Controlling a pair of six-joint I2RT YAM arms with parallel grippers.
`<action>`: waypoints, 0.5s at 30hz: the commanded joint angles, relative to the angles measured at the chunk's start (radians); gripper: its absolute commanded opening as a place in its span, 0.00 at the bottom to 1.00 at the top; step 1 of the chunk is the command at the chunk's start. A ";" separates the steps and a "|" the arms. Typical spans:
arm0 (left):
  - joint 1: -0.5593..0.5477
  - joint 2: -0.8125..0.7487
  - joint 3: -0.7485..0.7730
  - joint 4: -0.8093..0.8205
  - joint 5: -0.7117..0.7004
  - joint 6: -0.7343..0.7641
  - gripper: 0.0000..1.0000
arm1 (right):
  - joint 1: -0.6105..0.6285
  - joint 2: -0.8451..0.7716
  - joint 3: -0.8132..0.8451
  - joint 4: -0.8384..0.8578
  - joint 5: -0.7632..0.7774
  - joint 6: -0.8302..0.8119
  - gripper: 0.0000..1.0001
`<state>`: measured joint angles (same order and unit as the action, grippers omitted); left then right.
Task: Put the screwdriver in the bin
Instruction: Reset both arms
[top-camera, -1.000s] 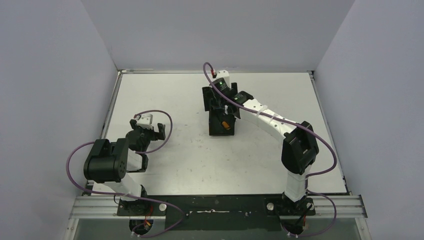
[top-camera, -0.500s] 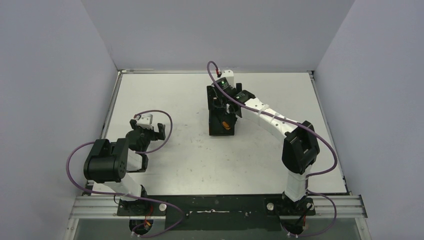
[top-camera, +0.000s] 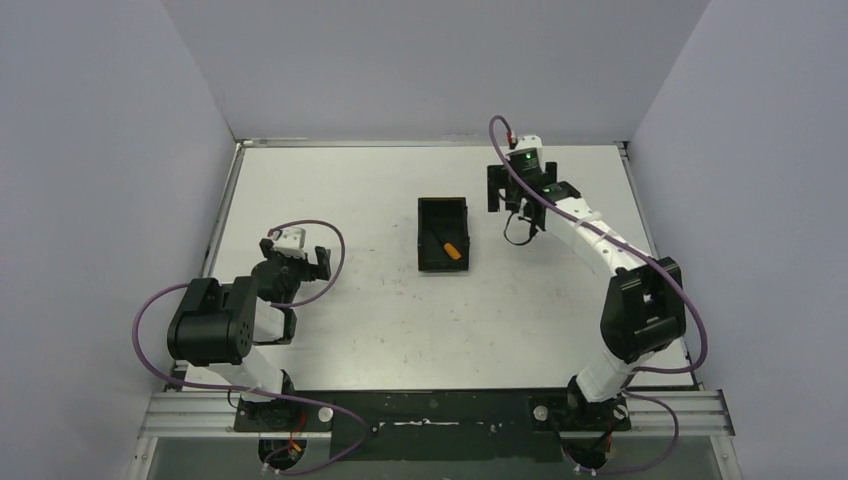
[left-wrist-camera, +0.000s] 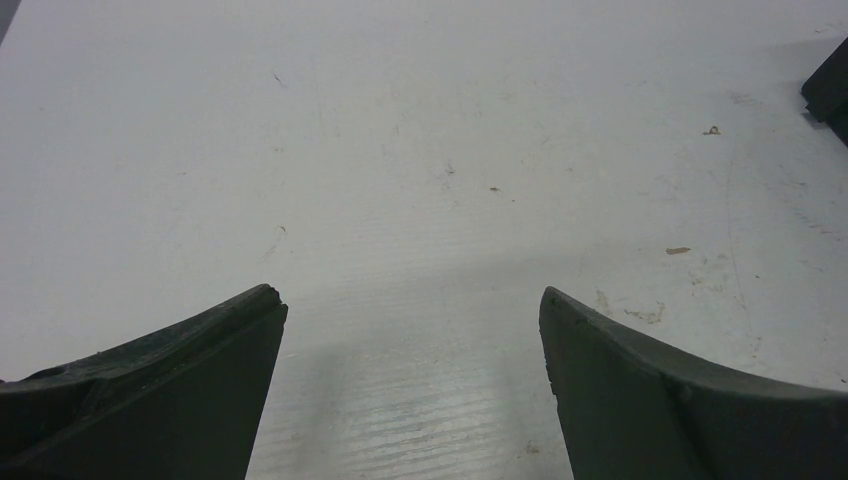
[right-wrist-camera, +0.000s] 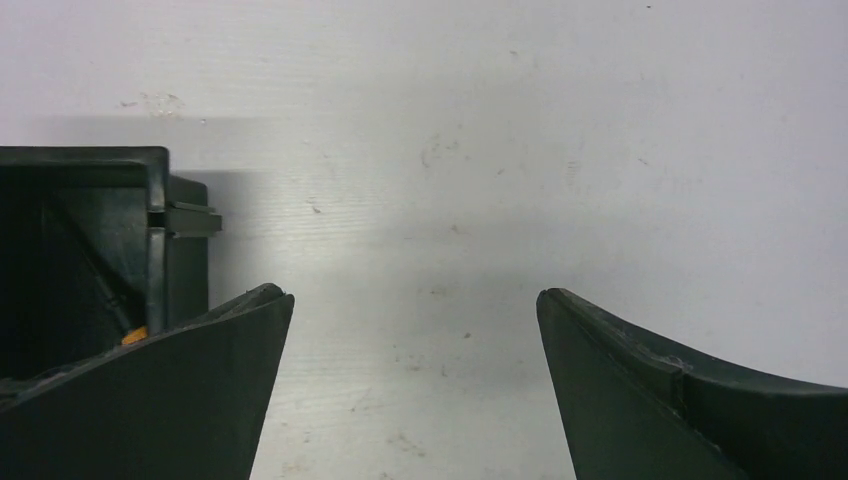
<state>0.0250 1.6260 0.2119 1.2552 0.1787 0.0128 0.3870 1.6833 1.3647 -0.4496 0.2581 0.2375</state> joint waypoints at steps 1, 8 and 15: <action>-0.002 -0.009 0.010 0.035 -0.002 0.007 0.97 | -0.106 -0.121 -0.066 0.112 -0.118 -0.097 0.99; -0.001 -0.009 0.011 0.035 -0.003 0.007 0.97 | -0.299 -0.230 -0.158 0.172 -0.294 -0.153 1.00; -0.001 -0.009 0.010 0.034 -0.002 0.007 0.97 | -0.446 -0.244 -0.164 0.173 -0.439 -0.165 1.00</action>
<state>0.0250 1.6260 0.2119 1.2552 0.1787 0.0128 -0.0181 1.4704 1.2037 -0.3248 -0.0708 0.0933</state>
